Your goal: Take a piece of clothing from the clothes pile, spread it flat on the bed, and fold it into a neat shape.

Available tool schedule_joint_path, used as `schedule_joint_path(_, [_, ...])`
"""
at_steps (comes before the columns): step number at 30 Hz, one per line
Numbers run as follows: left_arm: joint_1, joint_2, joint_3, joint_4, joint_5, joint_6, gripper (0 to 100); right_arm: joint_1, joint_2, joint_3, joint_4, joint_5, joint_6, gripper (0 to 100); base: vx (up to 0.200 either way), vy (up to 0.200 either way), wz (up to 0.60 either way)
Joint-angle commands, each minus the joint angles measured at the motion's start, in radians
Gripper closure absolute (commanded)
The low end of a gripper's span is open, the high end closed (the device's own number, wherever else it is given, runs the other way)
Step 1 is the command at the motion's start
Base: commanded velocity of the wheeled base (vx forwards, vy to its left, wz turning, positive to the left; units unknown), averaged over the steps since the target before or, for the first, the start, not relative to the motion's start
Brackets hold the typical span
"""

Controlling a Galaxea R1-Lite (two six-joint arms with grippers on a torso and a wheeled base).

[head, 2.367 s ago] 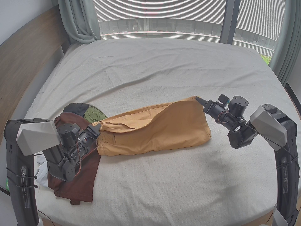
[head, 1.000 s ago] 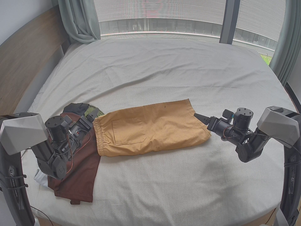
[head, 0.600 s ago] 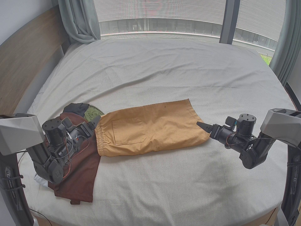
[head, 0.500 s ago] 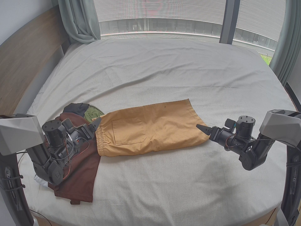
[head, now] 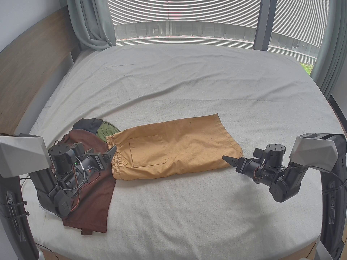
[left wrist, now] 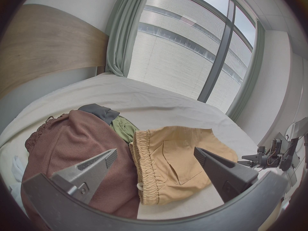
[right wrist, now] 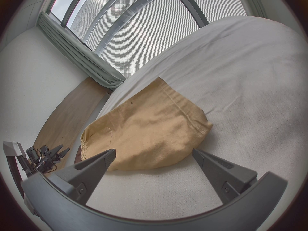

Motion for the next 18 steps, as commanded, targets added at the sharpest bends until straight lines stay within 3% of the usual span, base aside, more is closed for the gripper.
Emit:
schedule_joint_path(1, [0.005, 0.009, 0.005, -0.001, -0.002, 0.000, 0, 0.008, 0.075, -0.051, 0.004, -0.010, 0.002, 0, 0.000, 0.000, 0.00])
schedule_joint_path(8, [0.005, 0.009, 0.005, -0.001, -0.002, -0.001, 0, 0.021, 0.147, -0.128, 0.016, -0.040, 0.006, 0, 0.000, 0.000, 0.00])
schedule_joint_path(13, [0.005, 0.014, 0.002, -0.002, -0.004, -0.006, 0, 0.087, 0.167, -0.169, 0.016, -0.042, 0.020, 0, 0.000, 0.000, 0.00])
schedule_joint_path(18, [0.004, 0.014, 0.002, -0.002, -0.005, -0.006, 0, 0.119, 0.169, -0.224, 0.019, -0.043, 0.086, 0, 0.000, 0.000, 0.00])
